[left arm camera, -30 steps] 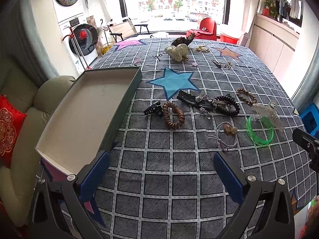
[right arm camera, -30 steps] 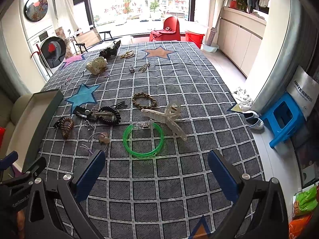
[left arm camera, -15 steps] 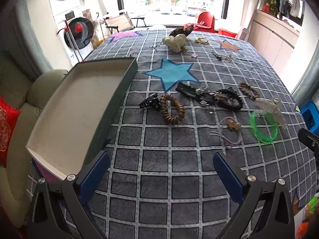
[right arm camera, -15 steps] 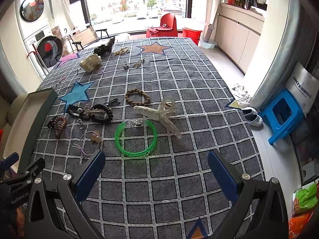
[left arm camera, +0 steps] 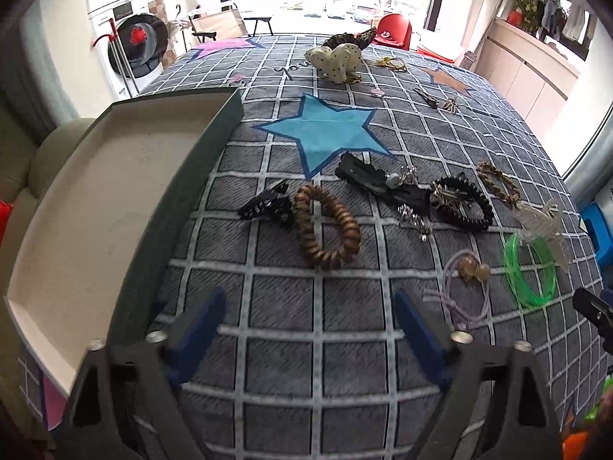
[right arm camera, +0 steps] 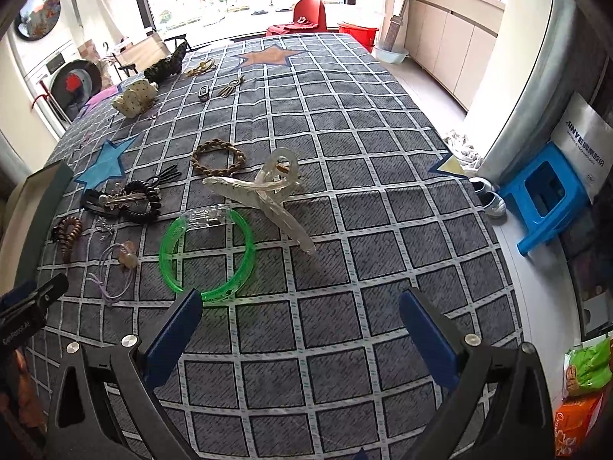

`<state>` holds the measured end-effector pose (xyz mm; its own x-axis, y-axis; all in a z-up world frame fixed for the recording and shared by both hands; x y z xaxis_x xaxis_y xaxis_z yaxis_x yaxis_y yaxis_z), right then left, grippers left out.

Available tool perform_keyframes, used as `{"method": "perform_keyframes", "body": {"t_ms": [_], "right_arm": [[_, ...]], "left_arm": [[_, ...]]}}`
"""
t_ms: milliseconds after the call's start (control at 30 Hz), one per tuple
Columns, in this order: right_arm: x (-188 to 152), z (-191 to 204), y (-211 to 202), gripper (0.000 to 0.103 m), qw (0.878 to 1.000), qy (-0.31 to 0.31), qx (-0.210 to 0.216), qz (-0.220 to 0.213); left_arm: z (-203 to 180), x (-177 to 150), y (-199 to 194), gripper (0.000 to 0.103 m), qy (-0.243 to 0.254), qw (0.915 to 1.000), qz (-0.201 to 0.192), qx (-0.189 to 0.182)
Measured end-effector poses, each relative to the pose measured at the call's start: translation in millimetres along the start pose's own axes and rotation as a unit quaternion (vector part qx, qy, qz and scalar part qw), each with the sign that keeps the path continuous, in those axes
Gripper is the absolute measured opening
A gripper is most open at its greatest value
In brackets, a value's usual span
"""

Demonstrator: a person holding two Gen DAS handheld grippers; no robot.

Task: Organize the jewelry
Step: 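Grasp the brown coiled hair tie with the left tool while the right tool grasps the green bangle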

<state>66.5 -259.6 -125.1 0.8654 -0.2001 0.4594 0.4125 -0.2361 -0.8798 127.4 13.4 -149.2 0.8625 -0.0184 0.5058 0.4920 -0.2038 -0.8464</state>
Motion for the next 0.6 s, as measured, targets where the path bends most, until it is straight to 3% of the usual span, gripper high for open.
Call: {"method": "perform_keyframes", "body": {"t_ms": [133, 333, 433, 500, 600], "right_arm": [[1, 16, 2, 0.099, 1.000, -0.007, 0.030, 0.005], [0, 39, 21, 0.077, 0.999, -0.017, 0.040, 0.028], [6, 45, 29, 0.073, 0.999, -0.018, 0.033, 0.026], [8, 49, 33, 0.069, 0.999, -0.026, 0.019, 0.021], [10, 51, 34, 0.060, 0.999, -0.039, 0.004, 0.013]], "left_arm": [[-5, 4, 12, 0.067, 0.007, 0.9999, 0.005, -0.011], [-14, 12, 20, 0.065, 0.026, 0.9996, 0.003, -0.010], [-18, 15, 22, 0.052, 0.037, 0.9993, -0.001, -0.004], [-20, 17, 22, 0.036, 0.041, 0.9991, -0.002, -0.008], [-21, 18, 21, 0.032, 0.044, 0.9989, -0.003, -0.017]]}}
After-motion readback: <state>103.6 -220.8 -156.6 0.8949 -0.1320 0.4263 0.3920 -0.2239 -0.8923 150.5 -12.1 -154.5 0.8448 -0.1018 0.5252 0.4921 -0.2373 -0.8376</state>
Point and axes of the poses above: each gripper's, at about its wrist camera, not at the fingertips, and y roughly the way its jaws point, z to its left, x to its top, the point moved 9 cm from there along y, roughly the way its jaws point, and after that the axes turned 8 degrees about -x, right-handed, at the moved point
